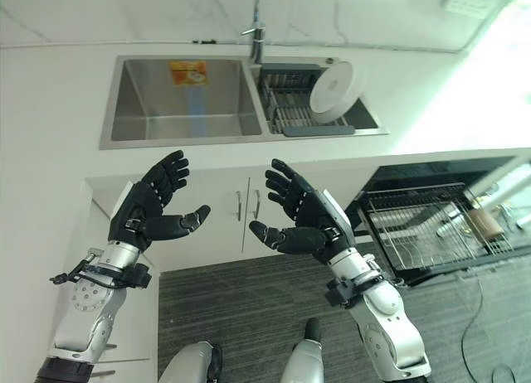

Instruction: Place the dishes in the dishwasher.

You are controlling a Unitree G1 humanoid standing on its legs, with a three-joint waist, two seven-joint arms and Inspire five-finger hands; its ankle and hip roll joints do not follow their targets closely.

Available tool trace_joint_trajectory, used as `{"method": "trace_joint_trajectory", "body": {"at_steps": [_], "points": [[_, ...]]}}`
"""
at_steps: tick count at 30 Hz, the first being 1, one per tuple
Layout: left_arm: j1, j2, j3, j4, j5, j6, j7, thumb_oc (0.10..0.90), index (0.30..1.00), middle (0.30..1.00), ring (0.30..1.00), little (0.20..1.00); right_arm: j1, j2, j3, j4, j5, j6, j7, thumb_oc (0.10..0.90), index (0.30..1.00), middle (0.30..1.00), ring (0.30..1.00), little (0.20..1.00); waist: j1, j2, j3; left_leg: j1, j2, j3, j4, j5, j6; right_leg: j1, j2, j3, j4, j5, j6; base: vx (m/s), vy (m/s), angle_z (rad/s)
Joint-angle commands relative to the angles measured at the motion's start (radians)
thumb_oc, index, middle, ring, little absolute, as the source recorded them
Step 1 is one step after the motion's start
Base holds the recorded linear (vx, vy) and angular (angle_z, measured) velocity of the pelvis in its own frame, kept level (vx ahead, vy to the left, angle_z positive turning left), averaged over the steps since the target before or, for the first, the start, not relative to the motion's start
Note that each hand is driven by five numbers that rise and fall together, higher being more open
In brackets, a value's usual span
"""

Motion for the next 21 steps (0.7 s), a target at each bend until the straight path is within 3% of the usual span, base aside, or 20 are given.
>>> {"method": "trace_joint_trajectory", "body": {"at_steps": [1,4,6,7,8,9,11,12,14,17,21], "points": [[-0.045,0.059,0.016,-0.208,-0.096,-0.064,-0.025,0.8,0.9,0.9,0.9,0.9,-0.095,-0.029,-0.058,-0.09,0.08,-0.1,0.042,0.8,0.9,0.9,0.9,0.9,-0.006,-0.014,-0.125,0.191,0.243,0.003,-0.241,0.038,-0.117,0.01,0.029,-0.077,0.022,-0.048,0.014,0.23,-0.612,0.36],[-0.048,0.037,-0.002,-0.205,-0.15,-0.073,0.017,0.8,0.9,0.9,0.9,0.9,-0.145,-0.04,-0.026,-0.066,0.07,-0.088,0.035,0.8,0.9,0.9,0.9,0.9,-0.006,-0.015,-0.128,0.208,0.295,0.022,-0.241,0.068,-0.133,0.006,0.076,-0.111,0.022,-0.067,-0.029,0.14,-0.519,0.29],[-0.039,0.021,-0.008,-0.191,-0.172,-0.097,0.011,0.8,0.9,0.9,0.9,0.9,-0.155,-0.032,-0.01,-0.039,0.054,-0.108,0.048,0.8,0.9,0.9,0.9,0.9,-0.004,-0.012,-0.126,0.219,0.3,0.043,-0.241,0.151,-0.128,0.031,0.128,-0.134,0.022,-0.092,-0.069,0.11,-0.415,0.12],[-0.037,0.02,-0.009,-0.19,-0.169,-0.101,0.01,0.8,0.9,0.9,0.9,0.9,-0.154,-0.031,-0.008,-0.037,0.054,-0.112,0.049,0.8,0.9,0.9,0.9,0.9,-0.004,-0.012,-0.125,0.22,0.3,0.048,-0.241,0.161,-0.127,0.036,0.134,-0.135,0.022,-0.096,-0.073,0.11,-0.465,0.0],[-0.025,0.015,-0.013,-0.2,-0.136,-0.121,-0.002,0.8,0.9,0.9,0.9,0.9,-0.142,-0.034,-0.018,-0.04,0.066,-0.135,0.057,0.8,0.9,0.9,0.9,0.9,-0.009,-0.022,-0.116,0.216,0.289,0.136,-0.241,0.23,-0.108,0.073,0.154,-0.162,0.022,-0.119,-0.103,0.11,-0.464,-0.14],[-0.022,0.014,-0.019,-0.201,-0.128,-0.136,-0.015,0.8,0.9,0.9,0.9,0.9,-0.129,-0.035,-0.029,-0.044,0.093,-0.149,0.068,0.8,0.9,0.9,0.9,0.9,-0.013,-0.027,-0.109,0.214,0.285,0.207,-0.241,0.248,-0.098,0.099,0.149,-0.189,0.022,-0.131,-0.114,0.12,-0.486,0.06],[-0.024,0.006,-0.027,-0.2,-0.133,-0.154,-0.023,0.8,0.9,0.9,0.9,0.9,-0.116,-0.034,-0.047,-0.049,0.09,-0.17,0.062,0.8,0.9,0.9,0.9,0.9,-0.02,-0.024,-0.106,0.21,0.255,0.274,-0.239,0.241,-0.091,0.129,0.137,-0.229,0.022,-0.143,-0.12,0.08,-0.232,0.42],[-0.024,0.004,-0.03,-0.197,-0.138,-0.161,-0.018,0.8,0.9,0.9,0.9,0.9,-0.115,-0.039,-0.054,-0.05,0.091,-0.176,0.061,0.8,0.9,0.9,0.9,0.9,-0.017,-0.021,-0.103,0.206,0.226,0.26,-0.24,0.231,-0.087,0.138,0.134,-0.236,0.022,-0.147,-0.118,0.08,-0.1,0.4],[0.017,-0.011,-0.019,-0.214,-0.137,-0.175,0.004,0.8,0.9,0.9,0.9,0.9,-0.129,-0.03,-0.043,-0.052,0.092,-0.175,0.067,0.8,0.9,0.9,0.9,0.9,0.013,0.009,-0.102,0.168,0.107,0.162,-0.241,0.163,-0.064,0.136,0.156,-0.219,0.022,-0.145,-0.105,0.08,0.005,0.3],[0.034,-0.021,-0.02,-0.218,-0.124,-0.187,0.009,0.8,0.9,0.9,0.9,0.9,-0.136,-0.01,-0.021,-0.057,0.055,-0.209,0.047,0.8,0.9,0.9,0.9,0.9,0.028,0.042,-0.105,0.106,0.092,0.158,-0.241,0.159,-0.069,0.153,0.181,-0.226,0.022,-0.168,-0.112,0.05,0.07,-0.3],[-0.005,-0.025,-0.037,-0.217,-0.114,-0.217,0.031,0.8,0.9,0.9,0.9,0.9,-0.152,-0.034,-0.029,-0.054,0.046,-0.23,0.026,0.8,0.9,0.9,0.9,0.9,0.031,0.058,-0.117,0.027,0.107,0.157,-0.241,0.179,-0.08,0.172,0.186,-0.232,0.022,-0.206,-0.121,0.01,0.188,-0.12]]}}
